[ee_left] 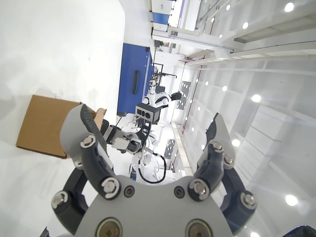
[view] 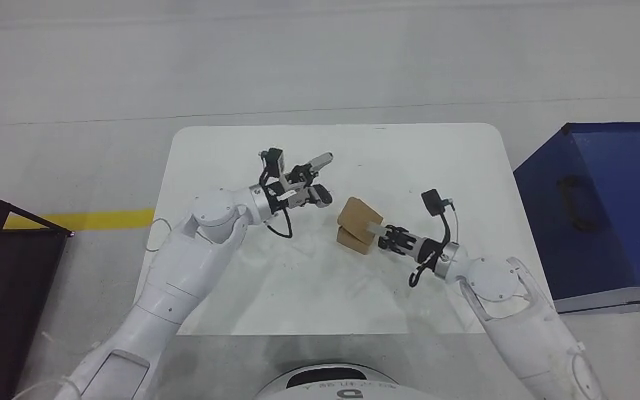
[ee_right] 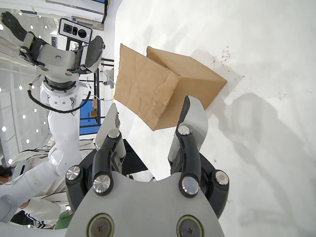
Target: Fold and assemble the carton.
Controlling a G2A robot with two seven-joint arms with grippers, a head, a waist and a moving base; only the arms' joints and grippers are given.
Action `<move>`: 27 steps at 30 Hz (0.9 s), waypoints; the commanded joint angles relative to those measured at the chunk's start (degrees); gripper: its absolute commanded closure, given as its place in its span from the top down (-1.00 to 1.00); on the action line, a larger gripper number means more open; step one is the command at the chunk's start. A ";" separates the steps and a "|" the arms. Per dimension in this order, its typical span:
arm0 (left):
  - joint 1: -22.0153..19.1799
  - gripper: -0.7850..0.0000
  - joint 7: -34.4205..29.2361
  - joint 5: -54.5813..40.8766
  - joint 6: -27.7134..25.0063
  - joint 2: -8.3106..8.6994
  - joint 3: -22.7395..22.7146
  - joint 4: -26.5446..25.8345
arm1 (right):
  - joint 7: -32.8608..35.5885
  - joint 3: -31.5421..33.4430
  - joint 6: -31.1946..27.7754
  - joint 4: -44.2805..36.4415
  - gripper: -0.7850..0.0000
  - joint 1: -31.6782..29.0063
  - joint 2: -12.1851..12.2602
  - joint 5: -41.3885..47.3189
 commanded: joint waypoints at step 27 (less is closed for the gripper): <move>-5.93 1.00 -2.98 8.44 0.72 -2.15 8.54 5.44 | 0.12 -2.89 3.01 0.54 0.11 2.06 -0.15 -3.32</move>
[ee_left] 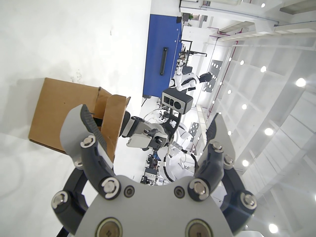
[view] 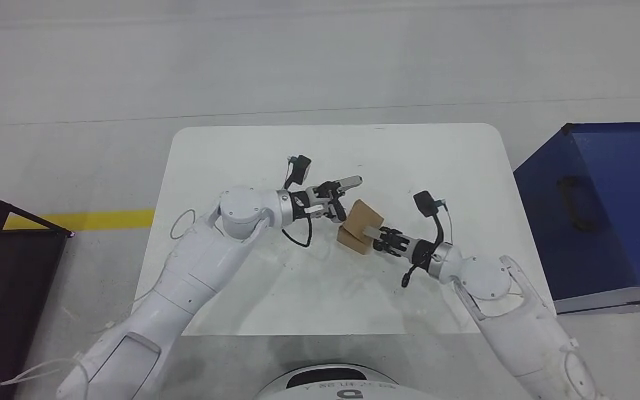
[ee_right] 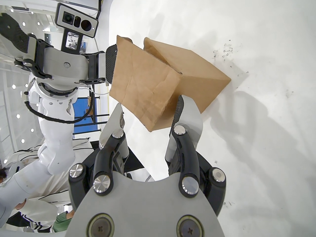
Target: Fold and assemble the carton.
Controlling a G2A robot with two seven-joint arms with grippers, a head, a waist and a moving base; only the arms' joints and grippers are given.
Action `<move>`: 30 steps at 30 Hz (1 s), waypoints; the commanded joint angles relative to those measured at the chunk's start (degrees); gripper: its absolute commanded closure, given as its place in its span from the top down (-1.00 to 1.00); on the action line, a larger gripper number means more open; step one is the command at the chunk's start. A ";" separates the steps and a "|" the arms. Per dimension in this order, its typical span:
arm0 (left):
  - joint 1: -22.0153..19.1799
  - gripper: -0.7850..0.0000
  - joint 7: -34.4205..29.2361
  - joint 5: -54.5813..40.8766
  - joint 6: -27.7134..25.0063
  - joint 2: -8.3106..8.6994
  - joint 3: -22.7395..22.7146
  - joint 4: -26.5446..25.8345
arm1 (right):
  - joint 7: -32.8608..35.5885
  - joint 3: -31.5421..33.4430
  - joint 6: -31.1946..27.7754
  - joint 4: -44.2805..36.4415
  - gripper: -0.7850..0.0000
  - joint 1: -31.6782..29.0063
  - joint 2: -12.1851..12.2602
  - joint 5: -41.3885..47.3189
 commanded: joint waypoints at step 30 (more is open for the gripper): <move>-1.38 1.00 -2.40 5.99 2.30 -0.06 0.65 0.78 | 0.33 -2.31 4.39 -1.51 -0.18 0.87 0.01 -5.16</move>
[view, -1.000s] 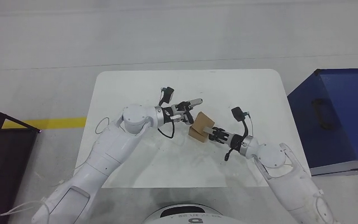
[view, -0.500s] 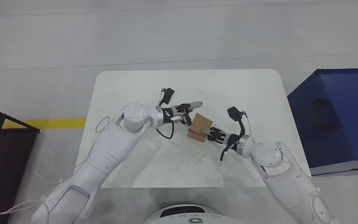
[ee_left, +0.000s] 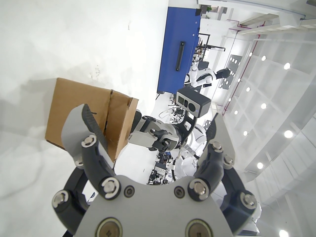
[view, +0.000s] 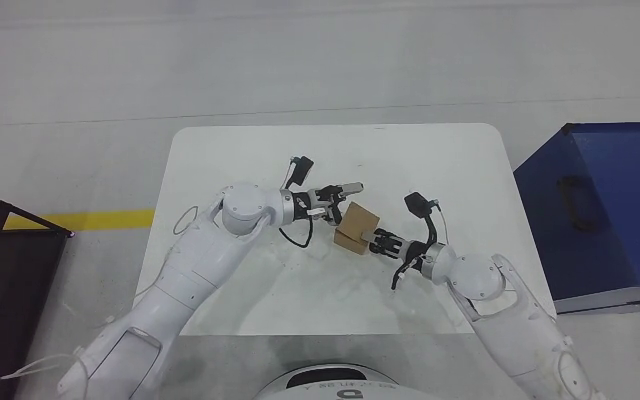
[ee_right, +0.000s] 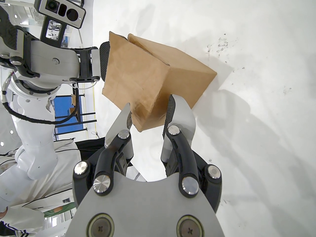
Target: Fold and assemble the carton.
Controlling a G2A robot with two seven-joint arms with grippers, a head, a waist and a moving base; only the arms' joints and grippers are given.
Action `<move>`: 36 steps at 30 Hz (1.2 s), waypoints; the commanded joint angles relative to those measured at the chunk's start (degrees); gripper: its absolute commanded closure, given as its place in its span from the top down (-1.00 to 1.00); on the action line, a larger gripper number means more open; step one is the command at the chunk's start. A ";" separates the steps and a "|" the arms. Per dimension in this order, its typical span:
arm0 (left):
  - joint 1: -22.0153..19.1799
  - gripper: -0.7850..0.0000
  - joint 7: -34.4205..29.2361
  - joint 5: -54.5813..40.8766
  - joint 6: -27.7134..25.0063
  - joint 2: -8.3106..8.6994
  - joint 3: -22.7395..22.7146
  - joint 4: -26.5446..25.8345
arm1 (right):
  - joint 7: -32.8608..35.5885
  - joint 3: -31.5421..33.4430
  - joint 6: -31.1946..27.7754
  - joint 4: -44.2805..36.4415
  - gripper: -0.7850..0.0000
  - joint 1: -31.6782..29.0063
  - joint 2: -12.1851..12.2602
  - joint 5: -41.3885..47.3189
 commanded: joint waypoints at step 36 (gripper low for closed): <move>2.95 1.00 3.33 4.15 -2.57 0.92 -2.91 -6.64 | -2.14 2.59 -1.81 2.29 -0.16 -0.94 0.01 4.72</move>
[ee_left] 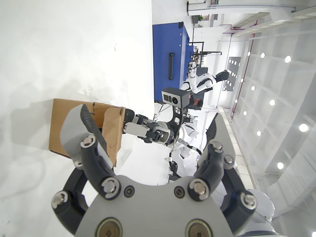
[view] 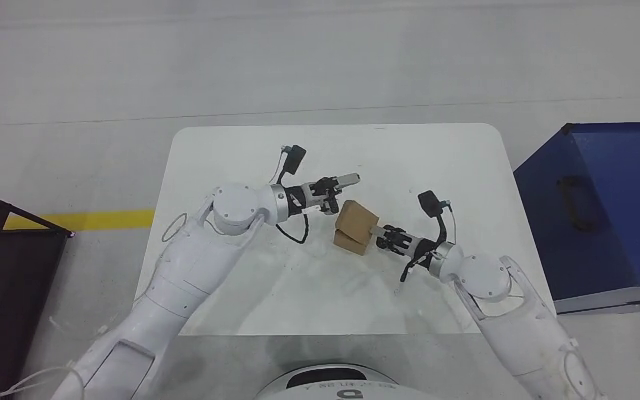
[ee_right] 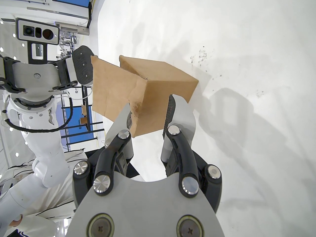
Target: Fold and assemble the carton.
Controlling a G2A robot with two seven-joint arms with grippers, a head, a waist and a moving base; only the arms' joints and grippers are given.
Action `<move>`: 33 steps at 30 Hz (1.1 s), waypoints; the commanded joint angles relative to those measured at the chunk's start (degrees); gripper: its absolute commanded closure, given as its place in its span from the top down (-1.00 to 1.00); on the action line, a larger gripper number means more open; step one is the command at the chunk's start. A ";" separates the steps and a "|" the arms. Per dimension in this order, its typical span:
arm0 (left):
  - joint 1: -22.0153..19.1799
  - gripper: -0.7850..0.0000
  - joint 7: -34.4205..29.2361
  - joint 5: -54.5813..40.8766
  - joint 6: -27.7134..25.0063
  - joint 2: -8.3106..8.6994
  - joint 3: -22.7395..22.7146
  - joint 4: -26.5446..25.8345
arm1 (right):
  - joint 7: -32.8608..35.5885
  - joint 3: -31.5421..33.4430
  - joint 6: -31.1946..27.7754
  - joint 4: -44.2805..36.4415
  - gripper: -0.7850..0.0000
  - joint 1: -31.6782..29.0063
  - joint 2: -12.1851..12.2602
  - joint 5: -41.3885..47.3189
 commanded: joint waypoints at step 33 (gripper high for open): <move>-2.94 1.00 -2.24 2.67 0.65 -1.21 2.87 4.70 | 2.26 -3.55 4.64 0.02 -0.21 3.52 -0.30 -3.76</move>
